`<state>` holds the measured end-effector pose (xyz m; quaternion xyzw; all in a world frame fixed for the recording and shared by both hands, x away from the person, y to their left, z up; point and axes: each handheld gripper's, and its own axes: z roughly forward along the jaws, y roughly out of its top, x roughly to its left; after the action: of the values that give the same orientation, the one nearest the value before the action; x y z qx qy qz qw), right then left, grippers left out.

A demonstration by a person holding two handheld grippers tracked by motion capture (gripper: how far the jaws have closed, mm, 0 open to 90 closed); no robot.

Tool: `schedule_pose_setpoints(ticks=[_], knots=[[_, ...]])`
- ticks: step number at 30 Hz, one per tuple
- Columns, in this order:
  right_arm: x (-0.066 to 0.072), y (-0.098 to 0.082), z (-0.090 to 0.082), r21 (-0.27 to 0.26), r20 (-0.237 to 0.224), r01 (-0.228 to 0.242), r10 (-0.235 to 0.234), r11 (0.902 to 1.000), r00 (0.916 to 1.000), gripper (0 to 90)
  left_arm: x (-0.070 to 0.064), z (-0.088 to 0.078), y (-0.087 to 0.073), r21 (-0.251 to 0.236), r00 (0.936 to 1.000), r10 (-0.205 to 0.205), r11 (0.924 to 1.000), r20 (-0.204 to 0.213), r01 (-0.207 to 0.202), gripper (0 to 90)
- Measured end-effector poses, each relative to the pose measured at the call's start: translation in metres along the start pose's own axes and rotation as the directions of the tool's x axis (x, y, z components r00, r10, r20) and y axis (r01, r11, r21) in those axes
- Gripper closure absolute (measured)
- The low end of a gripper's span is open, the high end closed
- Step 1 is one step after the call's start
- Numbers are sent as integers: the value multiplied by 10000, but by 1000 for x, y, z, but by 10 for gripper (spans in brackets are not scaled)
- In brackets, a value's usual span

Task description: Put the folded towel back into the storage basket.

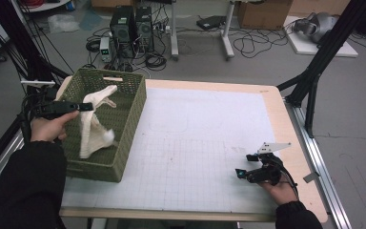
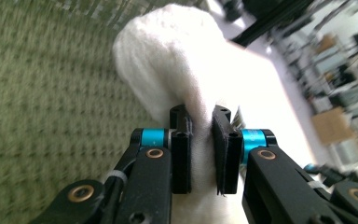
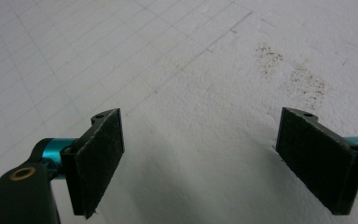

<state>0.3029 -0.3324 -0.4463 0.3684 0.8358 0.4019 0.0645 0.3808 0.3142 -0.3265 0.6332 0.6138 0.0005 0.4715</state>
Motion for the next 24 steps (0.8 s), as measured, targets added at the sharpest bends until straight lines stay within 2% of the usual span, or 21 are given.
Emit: schedule_pose_setpoints(ticks=[1, 5, 8, 12, 14, 16, 18, 19, 21, 24], knots=[[0, 0, 0, 15, 14, -4, 4, 10000, 10000, 143, 0, 1, -2, 215, 9994, 185, 9996, -306, -178, 794], [-1, 0, 1, 44, 31, -55, 55, 10000, 10000, 143, 3, 8, -7, 669, 9981, 303, 9974, -542, -267, 794], [-1, 0, 1, -1, 20, -19, 19, 10000, 10000, 143, 4, 16, -8, 846, 9957, 276, 9962, -880, -201, 793], [-2, -1, 1, -15, 0, -66, 66, 10000, 10000, 144, 4, 29, -7, 773, 9905, 317, 9968, -1341, -214, 790], [-2, -1, 1, -32, -16, -64, 64, 10000, 10000, 144, 4, 34, -7, 586, 9855, 433, 9977, -1642, -340, 790], [-3, -1, 1, -32, -41, -63, 63, 10000, 10000, 144, 5, 39, -5, 337, 9764, 553, 9982, -2087, -493, 790], [-3, -1, 2, -56, -50, -94, 94, 9999, 9999, 144, 8, 43, -4, -110, 9762, 426, 9989, -2128, -460, 789], [-3, -1, 1, -50, -57, -92, 92, 9999, 9999, 144, 8, 45, -4, -211, 9699, 533, 9980, -2376, -600, 788], [-3, -1, 2, -57, -54, -82, 82, 10000, 10000, 144, 10, 52, -4, 8, 9634, 647, 9978, -2603, -667, 786], [-3, -1, 1, -47, -49, -68, 68, 10000, 10000, 144, 12, 61, -6, 479, 9464, 922, 9955, -3095, -813, 782]])
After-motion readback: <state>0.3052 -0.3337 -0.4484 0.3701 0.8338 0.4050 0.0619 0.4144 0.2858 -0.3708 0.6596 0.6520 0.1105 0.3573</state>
